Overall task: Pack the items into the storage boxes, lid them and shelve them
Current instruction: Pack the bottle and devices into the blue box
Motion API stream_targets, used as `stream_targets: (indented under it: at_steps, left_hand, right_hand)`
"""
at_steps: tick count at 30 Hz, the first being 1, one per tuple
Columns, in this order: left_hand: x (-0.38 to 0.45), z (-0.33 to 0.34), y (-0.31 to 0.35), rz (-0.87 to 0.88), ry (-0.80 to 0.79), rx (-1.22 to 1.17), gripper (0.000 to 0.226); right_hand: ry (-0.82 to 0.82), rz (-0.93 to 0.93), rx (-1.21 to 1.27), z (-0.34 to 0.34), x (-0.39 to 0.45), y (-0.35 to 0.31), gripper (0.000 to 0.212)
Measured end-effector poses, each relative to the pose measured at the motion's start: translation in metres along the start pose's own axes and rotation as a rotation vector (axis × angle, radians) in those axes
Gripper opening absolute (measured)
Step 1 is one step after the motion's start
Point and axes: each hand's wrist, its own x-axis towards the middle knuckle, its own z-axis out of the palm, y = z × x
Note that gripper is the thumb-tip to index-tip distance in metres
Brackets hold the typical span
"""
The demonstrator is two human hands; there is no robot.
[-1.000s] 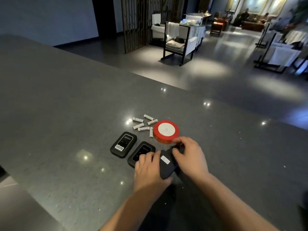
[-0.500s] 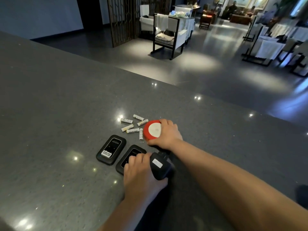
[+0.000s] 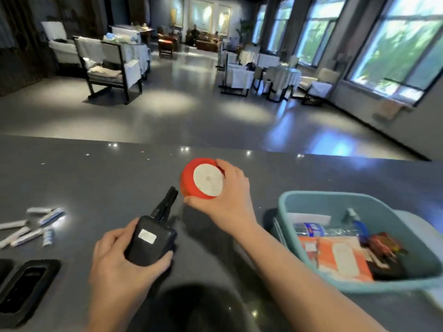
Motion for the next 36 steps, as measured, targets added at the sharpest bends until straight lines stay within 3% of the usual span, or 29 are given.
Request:
stream_targets:
  at_steps: [9,13,18,24,30,33,36]
  left_hand:
    - [-0.041,0.081,0.149,0.28,-0.248,-0.349,0.082]
    - [-0.061,0.119,0.198,0.415,-0.378,-0.381,0.081]
    - [-0.076,0.168,0.238,0.551,-0.549,-0.299,0.08]
    - [-0.079,0.194,0.229,0.554,-0.802,0.018,0.076]
    - [-0.081,0.204,0.221,0.635,-0.931,0.281,0.062]
    - [-0.075,0.208,0.22,0.596,-0.979,0.321,0.074]
    - [-0.073,0.211,0.215,0.597,-1.036,0.317,0.085]
  right_hand:
    - [0.346,0.142,-0.151,-0.189,-0.052,0.094,0.098]
    - [0.505,0.282,-0.122,-0.249,-0.064,0.147,0.098]
    - [0.561,0.334,-0.091,-0.294,-0.076,0.19,0.093]
    - [0.515,0.318,-0.072,-0.305,-0.067,0.216,0.092]
    - [0.399,0.304,-0.061,-0.287,-0.046,0.231,0.095]
    - [0.323,0.292,-0.066,-0.279,-0.038,0.236,0.096]
    - [0.137,0.298,-0.109,-0.272,-0.035,0.244,0.093]
